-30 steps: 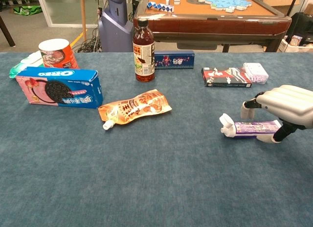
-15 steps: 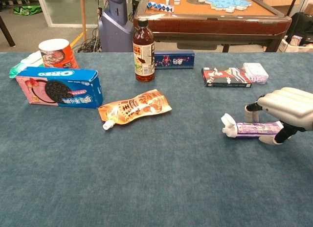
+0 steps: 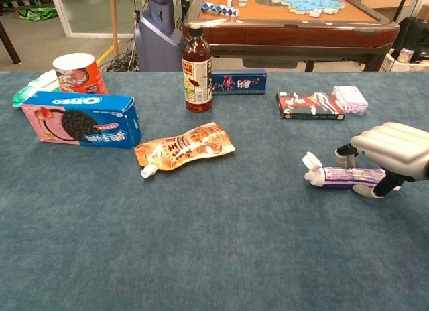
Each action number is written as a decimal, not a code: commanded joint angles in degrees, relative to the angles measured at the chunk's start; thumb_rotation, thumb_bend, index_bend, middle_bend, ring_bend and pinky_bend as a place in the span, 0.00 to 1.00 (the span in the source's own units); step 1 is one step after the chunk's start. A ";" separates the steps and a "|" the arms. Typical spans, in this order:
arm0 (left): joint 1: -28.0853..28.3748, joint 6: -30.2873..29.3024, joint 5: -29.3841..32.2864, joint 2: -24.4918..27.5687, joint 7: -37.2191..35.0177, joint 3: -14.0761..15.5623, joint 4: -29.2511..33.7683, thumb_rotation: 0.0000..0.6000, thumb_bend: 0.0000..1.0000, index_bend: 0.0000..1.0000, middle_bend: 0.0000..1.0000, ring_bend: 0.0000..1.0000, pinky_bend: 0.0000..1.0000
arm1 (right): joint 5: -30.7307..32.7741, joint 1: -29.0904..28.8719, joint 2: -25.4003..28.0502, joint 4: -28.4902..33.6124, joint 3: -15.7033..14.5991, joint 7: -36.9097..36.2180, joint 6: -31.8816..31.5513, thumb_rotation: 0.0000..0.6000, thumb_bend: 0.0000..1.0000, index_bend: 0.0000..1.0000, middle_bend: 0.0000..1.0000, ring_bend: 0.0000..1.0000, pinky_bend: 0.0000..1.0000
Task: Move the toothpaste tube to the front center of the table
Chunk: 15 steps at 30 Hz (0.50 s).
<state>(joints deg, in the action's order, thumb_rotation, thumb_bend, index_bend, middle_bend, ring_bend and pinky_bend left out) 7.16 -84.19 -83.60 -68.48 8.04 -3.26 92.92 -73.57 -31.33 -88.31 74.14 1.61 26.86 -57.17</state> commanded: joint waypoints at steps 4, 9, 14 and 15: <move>0.33 0.34 -0.26 0.27 -0.03 -0.09 -0.04 1.00 0.27 0.21 0.29 0.22 0.13 | -0.61 -0.95 1.19 1.06 0.66 -1.33 1.12 1.00 0.57 0.56 0.52 0.36 0.32; 1.82 1.69 -1.32 1.03 -0.18 -0.49 0.24 1.00 0.27 0.21 0.29 0.22 0.13 | -2.01 -2.77 4.36 3.95 1.83 -3.28 2.48 1.00 0.64 0.65 0.61 0.45 0.37; 4.93 5.48 -2.15 2.26 -3.09 -1.36 0.53 1.00 0.27 0.21 0.29 0.22 0.13 | -3.00 -5.35 8.41 7.68 2.89 -5.46 5.59 1.00 0.70 0.72 0.68 0.52 0.41; 5.57 6.25 -2.41 2.57 -3.70 -1.47 0.57 1.00 0.27 0.21 0.29 0.22 0.13 | -3.10 -5.86 9.13 8.28 3.06 -5.76 6.27 1.00 0.70 0.72 0.68 0.52 0.41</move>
<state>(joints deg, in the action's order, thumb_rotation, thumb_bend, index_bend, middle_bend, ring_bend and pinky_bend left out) 11.54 -79.28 -85.53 -66.55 5.51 -4.36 93.36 -76.40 -36.20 -80.30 81.23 4.20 21.97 -52.13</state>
